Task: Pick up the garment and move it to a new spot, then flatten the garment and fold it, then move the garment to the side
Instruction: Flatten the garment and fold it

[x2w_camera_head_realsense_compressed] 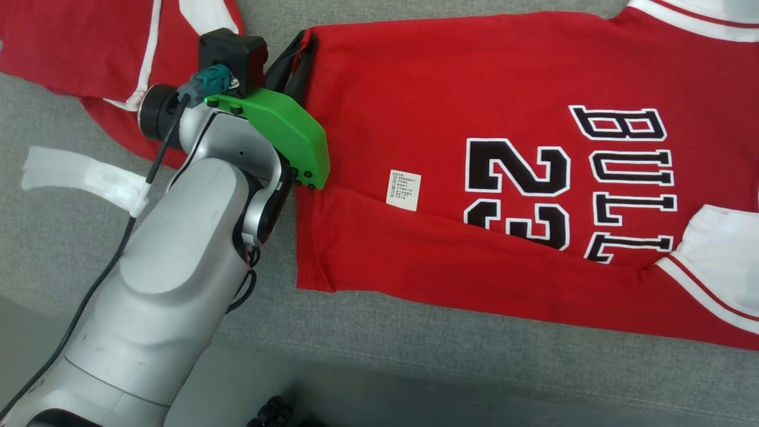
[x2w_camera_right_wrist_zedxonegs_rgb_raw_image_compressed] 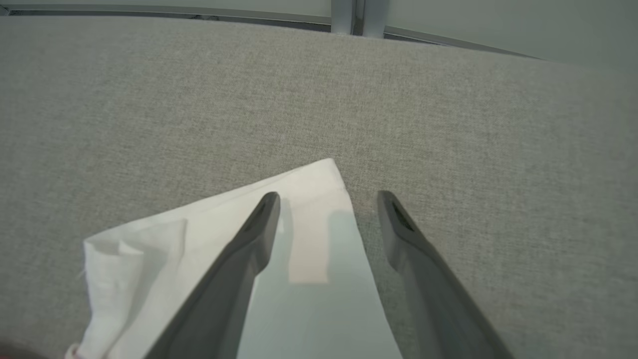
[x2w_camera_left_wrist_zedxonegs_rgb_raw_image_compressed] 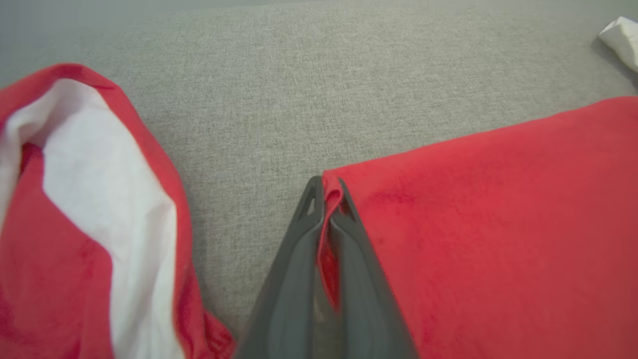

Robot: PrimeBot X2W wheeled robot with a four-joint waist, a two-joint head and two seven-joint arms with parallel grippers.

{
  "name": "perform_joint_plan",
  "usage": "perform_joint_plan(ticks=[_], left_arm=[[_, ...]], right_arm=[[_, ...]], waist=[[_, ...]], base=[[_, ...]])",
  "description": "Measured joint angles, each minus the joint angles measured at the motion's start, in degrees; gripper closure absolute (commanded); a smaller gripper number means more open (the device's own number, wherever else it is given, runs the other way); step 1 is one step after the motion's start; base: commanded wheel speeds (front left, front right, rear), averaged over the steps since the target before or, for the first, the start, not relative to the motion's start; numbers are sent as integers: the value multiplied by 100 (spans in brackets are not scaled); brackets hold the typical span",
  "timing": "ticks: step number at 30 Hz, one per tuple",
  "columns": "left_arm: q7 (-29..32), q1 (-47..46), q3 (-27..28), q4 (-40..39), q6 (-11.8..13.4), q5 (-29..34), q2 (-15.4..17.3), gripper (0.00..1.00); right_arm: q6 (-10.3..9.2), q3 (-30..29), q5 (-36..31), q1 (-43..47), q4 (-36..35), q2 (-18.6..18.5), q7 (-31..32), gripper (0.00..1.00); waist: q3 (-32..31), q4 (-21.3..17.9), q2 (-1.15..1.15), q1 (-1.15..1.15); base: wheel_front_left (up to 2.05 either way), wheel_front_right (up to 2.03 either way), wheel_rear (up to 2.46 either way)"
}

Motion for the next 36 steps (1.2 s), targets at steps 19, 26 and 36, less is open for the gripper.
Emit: perform_joint_plan(ticks=[19,26,36], left_arm=[[-114,-183,-122,528,-253,-138,-236,100],[-65,-215,45,811,-435,-454,-221,100],[-266,-133,266,1193,-711,-704,130,100]], right_arm=[[2,789,99,-245,531,-160,-301,100],[2,869,216,-249,704,-46,-1043,100],[2,1506,1103,193,318,-24,-1860,100]], waist=[[9,269,0,-1],[-145,97,0,-1],[-528,-310,0,-1]], base=[[0,0,0],[0,0,0],[0,0,0]])
